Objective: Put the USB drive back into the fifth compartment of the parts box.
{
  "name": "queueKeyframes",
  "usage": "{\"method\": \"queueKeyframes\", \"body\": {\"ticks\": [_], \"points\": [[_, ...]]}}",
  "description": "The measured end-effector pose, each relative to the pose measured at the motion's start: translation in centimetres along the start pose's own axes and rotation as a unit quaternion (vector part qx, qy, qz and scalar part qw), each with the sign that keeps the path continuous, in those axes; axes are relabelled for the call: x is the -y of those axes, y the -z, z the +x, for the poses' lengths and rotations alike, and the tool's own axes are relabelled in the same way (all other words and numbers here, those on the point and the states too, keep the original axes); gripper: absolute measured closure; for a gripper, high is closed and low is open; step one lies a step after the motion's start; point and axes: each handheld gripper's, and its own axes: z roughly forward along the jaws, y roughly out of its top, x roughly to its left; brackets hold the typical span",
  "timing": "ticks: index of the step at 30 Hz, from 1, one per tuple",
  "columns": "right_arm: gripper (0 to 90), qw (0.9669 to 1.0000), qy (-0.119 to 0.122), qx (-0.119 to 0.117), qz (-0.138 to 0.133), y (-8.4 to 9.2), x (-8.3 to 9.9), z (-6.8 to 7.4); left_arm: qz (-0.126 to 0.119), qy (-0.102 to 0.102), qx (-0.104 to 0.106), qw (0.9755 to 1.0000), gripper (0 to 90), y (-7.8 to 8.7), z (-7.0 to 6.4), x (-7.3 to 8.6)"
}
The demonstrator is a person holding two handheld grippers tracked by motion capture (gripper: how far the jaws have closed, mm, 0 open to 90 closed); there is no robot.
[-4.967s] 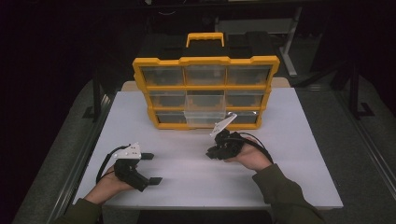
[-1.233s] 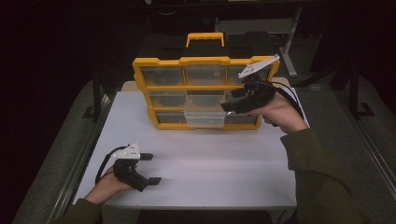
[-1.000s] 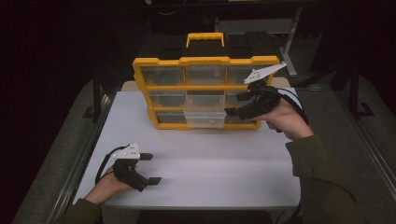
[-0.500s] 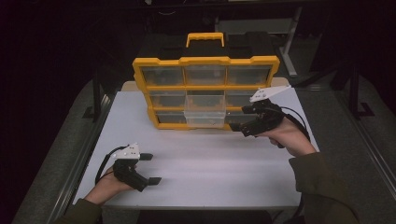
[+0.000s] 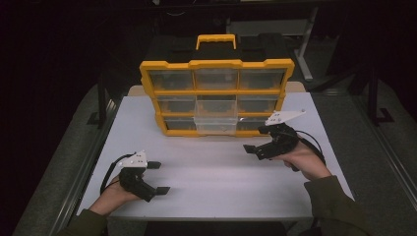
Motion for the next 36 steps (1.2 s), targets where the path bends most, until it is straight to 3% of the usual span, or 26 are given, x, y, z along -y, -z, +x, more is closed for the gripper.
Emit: {"method": "queueKeyframes", "body": {"ticks": [17,21,22,25,34,36], "points": [[0.0,0.9996,-0.022,0.019,-0.002,-0.9,5.6,0.1,-0.002,0.001,0.0,1.0,0.0,0.0,-0.1,0.0],[0.0,0.9995,-0.027,0.019,-0.002,-0.9,6.1,0.1,-0.002,0.001,-0.001,1.0,0.0,0.1,-0.1,0.0],[0.0,0.9992,-0.029,0.026,-0.007,-1.0,7.3,0.2,-0.002,0.002,-0.001,1.0,0.0,0.1,-0.1,0.1],[0.0,0.999,-0.033,0.028,-0.01,-1.0,7.9,0.2,-0.003,0.001,-0.002,1.0,0.0,0.1,-0.1,0.1],[0.0,0.9992,-0.029,0.027,0.002,-1.1,9.4,0.4,-0.002,-0.002,-0.003,1.0,0.0,0.1,0.0,0.2],[0.0,0.999,-0.018,0.036,0.02,-1.5,9.8,0.3,0.004,-0.001,-0.007,1.0,0.0,-0.1,0.0,0.3]]}}
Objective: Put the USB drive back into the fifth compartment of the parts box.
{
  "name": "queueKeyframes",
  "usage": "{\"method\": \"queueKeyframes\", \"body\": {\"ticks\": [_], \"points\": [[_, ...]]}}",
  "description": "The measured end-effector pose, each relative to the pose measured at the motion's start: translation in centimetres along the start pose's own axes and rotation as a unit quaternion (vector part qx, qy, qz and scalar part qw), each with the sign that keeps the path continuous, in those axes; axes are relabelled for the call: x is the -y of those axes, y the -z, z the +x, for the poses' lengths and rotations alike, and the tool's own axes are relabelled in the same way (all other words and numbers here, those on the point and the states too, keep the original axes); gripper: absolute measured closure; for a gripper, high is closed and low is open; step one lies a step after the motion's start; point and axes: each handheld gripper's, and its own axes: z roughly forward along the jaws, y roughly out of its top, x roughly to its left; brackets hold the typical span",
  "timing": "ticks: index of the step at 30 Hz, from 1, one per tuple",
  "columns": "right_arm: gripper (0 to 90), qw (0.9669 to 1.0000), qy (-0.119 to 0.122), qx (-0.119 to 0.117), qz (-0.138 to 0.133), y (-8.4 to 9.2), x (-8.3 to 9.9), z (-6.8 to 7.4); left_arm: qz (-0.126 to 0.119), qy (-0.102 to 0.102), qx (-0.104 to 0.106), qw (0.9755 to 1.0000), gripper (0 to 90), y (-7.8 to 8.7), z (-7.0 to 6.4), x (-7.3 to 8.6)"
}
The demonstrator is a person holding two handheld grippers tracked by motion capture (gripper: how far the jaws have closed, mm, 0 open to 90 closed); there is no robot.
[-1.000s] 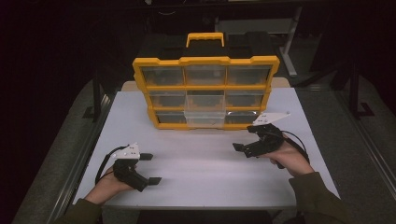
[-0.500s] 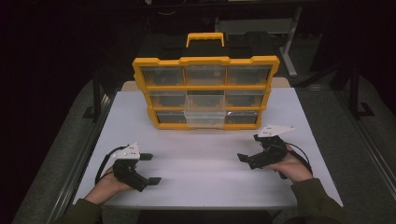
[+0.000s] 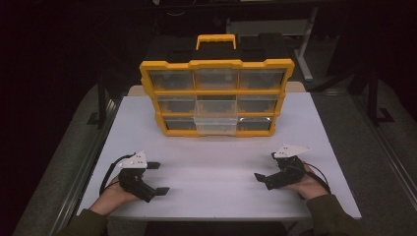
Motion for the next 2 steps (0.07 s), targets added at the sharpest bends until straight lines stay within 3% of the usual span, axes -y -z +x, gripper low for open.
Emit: {"method": "queueKeyframes", "body": {"ticks": [2], "points": [[0.0,0.9998,0.004,0.01,0.016,-0.26,0.27,-0.09,0.012,-0.003,-0.005,0.9999,0.0,-0.3,0.08,0.24]]}}
